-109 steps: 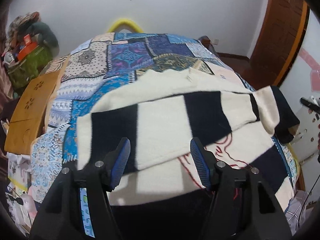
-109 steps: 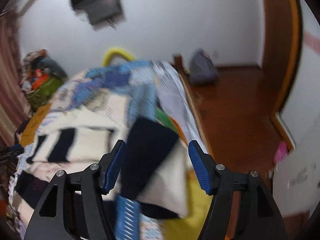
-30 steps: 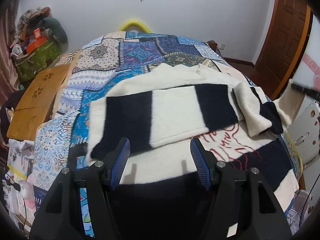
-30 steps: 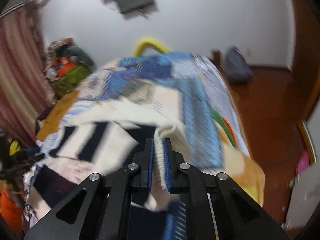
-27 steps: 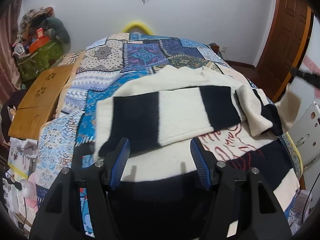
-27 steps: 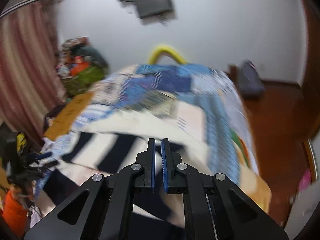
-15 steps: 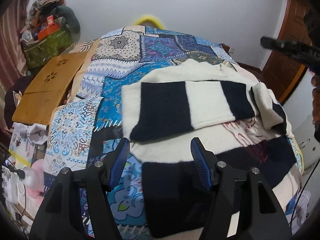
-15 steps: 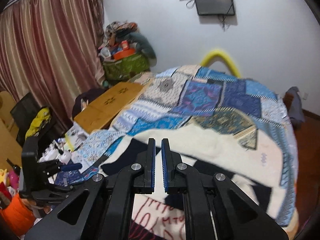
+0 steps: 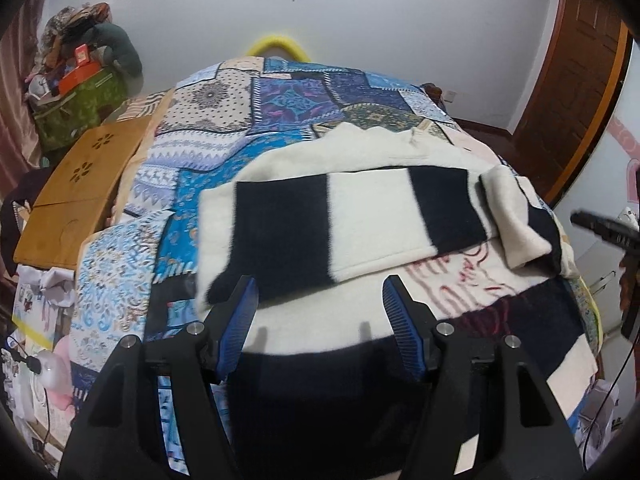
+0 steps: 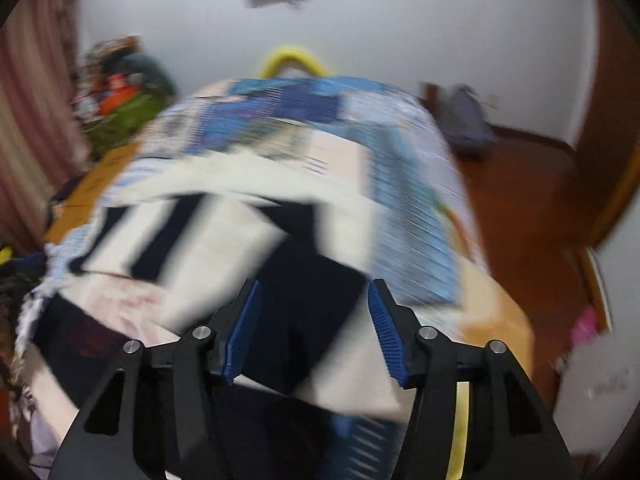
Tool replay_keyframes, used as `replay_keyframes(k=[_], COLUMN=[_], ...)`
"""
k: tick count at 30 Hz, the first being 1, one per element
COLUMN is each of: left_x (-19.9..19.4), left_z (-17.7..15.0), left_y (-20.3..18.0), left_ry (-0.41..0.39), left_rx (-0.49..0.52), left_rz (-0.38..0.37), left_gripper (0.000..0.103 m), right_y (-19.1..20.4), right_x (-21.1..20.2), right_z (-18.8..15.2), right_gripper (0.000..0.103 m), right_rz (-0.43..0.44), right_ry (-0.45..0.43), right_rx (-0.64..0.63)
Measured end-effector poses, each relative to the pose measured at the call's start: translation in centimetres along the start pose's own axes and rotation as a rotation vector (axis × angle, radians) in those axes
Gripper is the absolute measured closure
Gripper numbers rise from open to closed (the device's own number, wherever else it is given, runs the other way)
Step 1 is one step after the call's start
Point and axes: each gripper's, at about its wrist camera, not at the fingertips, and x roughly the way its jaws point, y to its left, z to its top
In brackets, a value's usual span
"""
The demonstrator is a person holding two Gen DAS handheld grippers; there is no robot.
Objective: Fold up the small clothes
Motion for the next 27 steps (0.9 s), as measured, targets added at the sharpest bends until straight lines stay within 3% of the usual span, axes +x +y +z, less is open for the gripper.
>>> replay_keyframes(k=[6,14,15,18,19,27], left_x=[-0.1,-0.2,-0.2,-0.2,-0.3,-0.5], left_z=[0.6,0.8,0.8,0.7,0.6,0.4], left_y=[-3.1,-5.1,-5.2,-5.2,-5.2,-4.4], left_ry=[0.001,0.011,0.012,0.016,0.017,-0.002], left_rx=[0.035,0.072,0.075,0.078,0.08,0.068], left_rz=[-0.012,-0.017,-0.014,-0.011,-0.01,-0.002], left_gripper=[0.039,0.039,0.039,0.039,0.039,0.039], right_y=[-7.2,-9.2,-9.6,-9.7,-9.6,-7.7], right_x=[1.0,3.5,3.8,3.8,3.6,0.5], right_z=[-3.8,-5.0,-5.0,-5.1,-5.1,-3.3], right_gripper=[0.051,0.052,0.054,0.077,0.09,0.097], right_rz=[-0.087,-0.046,-0.033,-0.011,-0.004,-0.011], right_ry=[0.078,0.086,0.084,0.063,0.06,0.02], right_rx=[0.144,0.23,0.248,0.273,0.274,0.19])
